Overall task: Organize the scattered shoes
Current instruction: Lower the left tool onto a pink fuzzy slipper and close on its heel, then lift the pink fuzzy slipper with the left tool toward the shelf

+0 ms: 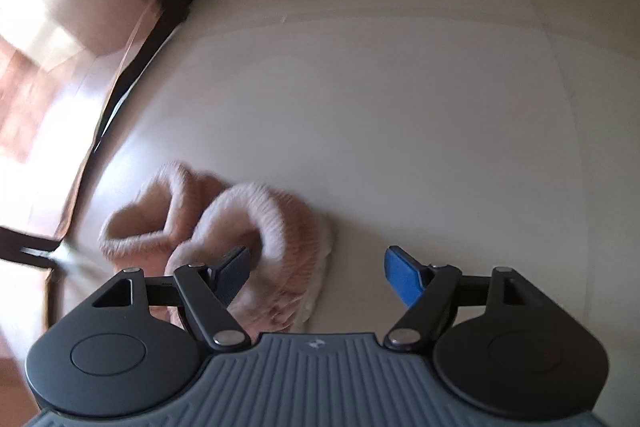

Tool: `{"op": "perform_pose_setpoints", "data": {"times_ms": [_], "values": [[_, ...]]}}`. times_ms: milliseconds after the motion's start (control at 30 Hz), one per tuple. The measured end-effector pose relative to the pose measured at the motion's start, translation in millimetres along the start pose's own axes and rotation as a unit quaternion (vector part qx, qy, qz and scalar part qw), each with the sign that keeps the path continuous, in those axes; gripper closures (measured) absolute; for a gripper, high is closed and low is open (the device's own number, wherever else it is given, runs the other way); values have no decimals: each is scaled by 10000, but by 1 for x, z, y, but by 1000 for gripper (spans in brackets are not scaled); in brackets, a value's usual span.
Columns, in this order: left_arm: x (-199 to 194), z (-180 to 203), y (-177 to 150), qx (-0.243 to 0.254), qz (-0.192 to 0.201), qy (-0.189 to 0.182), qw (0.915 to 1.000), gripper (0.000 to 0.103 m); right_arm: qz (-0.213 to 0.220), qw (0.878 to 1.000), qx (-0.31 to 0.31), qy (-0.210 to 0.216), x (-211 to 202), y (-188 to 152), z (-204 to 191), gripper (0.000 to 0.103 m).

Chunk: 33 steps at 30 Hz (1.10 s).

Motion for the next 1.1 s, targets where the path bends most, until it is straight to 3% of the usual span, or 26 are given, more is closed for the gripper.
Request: {"op": "perform_pose_setpoints", "data": {"times_ms": [100, 133, 167, 233, 500, 667, 800, 967, 1100], "values": [[5, -2, 0, -150, 10, -179, 9997, 29, -68, 10000, -39, 24, 3, -3, -2, 1], [5, 0, 1, -158, -11, -210, 9997, 37, -88, 9999, -55, 22, 5, -4, -3, 1], [6, 0, 3, -139, -21, -235, 9996, 58, -104, 9999, -56, 19, 6, -5, -3, 1], [5, 6, 9, -62, -40, -390, 9992, 79, -136, 9999, -10, 7, 8, -6, -2, 1], [-6, 46, 20, -75, 33, -1189, 9929, 81, -125, 9999, -11, 13, 7, -4, -4, 1], [-24, 107, 30, 202, 56, -1891, 9817, 82, -171, 9998, 34, -44, 7, -9, 0, 1], [-29, 181, 40, 953, -28, -2408, 9659, 83, -456, 9988, -99, -166, 2, -25, 3, 1], [-47, 285, 61, 2172, -193, -2938, 9307, 83, -759, 9934, -553, -665, -27, -62, 9, 1], [-66, 375, 70, 2690, -428, -3136, 9097, 83, -618, 9927, -281, -996, -55, -88, 27, 1]]}}
Point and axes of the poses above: each gripper's, at about its wrist camera, not at the fingertips, and x roughly the way its jaws point, z to its right, y to its top, the point moved 9 cm from there along x, roughly the way its jaws point, and after that the axes turned 12 degrees about -x, right-handed, at the moved point
